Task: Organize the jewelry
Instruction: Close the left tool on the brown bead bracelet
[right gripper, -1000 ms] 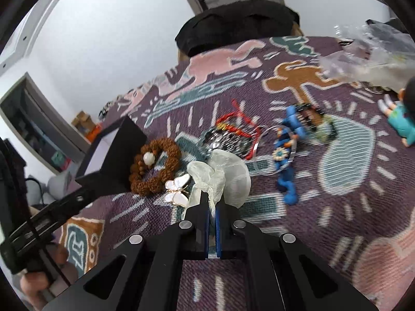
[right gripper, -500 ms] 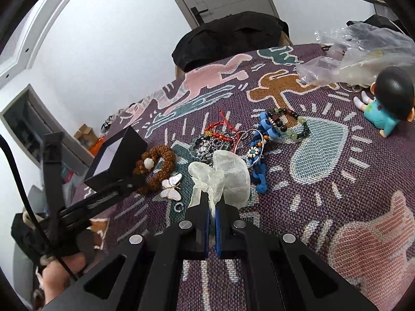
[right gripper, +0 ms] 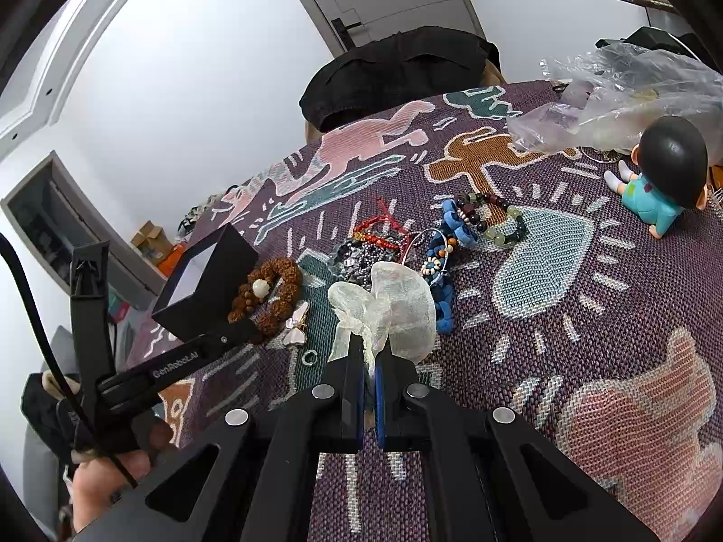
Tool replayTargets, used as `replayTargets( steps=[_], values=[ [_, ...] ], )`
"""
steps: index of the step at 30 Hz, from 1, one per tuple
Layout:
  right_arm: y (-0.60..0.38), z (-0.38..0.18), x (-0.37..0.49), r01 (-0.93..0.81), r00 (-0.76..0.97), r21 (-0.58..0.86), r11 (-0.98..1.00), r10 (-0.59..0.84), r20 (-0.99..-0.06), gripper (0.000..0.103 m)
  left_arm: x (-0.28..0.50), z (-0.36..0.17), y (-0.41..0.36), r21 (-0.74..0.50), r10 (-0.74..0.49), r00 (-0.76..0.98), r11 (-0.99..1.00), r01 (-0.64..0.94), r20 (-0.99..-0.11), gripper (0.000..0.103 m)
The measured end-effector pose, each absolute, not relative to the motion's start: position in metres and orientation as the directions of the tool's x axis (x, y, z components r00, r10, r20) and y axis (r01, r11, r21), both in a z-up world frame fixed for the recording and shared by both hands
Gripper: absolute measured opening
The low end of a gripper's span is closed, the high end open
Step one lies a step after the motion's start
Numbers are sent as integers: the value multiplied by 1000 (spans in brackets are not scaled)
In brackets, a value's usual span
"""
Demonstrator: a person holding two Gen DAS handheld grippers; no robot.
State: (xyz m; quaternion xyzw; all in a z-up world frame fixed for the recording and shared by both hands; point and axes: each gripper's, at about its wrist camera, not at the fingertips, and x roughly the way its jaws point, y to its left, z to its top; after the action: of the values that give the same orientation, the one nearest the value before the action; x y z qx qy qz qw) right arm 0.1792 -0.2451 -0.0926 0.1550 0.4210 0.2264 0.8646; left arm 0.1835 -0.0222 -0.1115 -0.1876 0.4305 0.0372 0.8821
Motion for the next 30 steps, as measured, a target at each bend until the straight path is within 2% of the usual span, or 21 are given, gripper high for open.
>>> replayTargets(
  steps=[5, 7, 8, 9, 19, 23, 25, 27, 30],
  values=[
    [-246, -93, 179, -255, 541, 462, 849, 521, -660, 4, 184, -110, -15, -355, -121, 622, 896, -267, -773, 33],
    [-246, -95, 179, -252, 538, 463, 850, 521, -663, 4, 186, -110, -14, -347, -107, 614, 893, -286, -782, 44],
    [-246, -95, 180, -251, 536, 464, 849, 521, -664, 4, 188, -110, -14, -342, -102, 610, 893, -291, -786, 53],
    [-247, -96, 180, -251, 536, 464, 849, 522, -664, 4, 190, -111, -15, -344, -103, 610, 892, -293, -786, 56],
    [-248, -97, 181, -249, 537, 461, 852, 518, -666, 4, 209, -112, -14, -222, 44, 582, 899, -378, -812, 56],
    [-249, -99, 181, -245, 536, 465, 851, 518, -666, 4, 211, -114, -19, -157, 88, 571, 917, -367, -816, 52],
    [-250, -100, 182, -244, 534, 467, 850, 520, -667, 4, 210, -114, -19, -132, 111, 568, 920, -370, -816, 44],
    [-249, -99, 181, -245, 534, 468, 849, 520, -666, 4, 208, -114, -17, -164, 67, 575, 926, -341, -816, 27],
    [-248, -99, 181, -249, 534, 467, 849, 522, -665, 4, 207, -114, -16, -180, 33, 567, 932, -315, -823, 26]
  ],
)
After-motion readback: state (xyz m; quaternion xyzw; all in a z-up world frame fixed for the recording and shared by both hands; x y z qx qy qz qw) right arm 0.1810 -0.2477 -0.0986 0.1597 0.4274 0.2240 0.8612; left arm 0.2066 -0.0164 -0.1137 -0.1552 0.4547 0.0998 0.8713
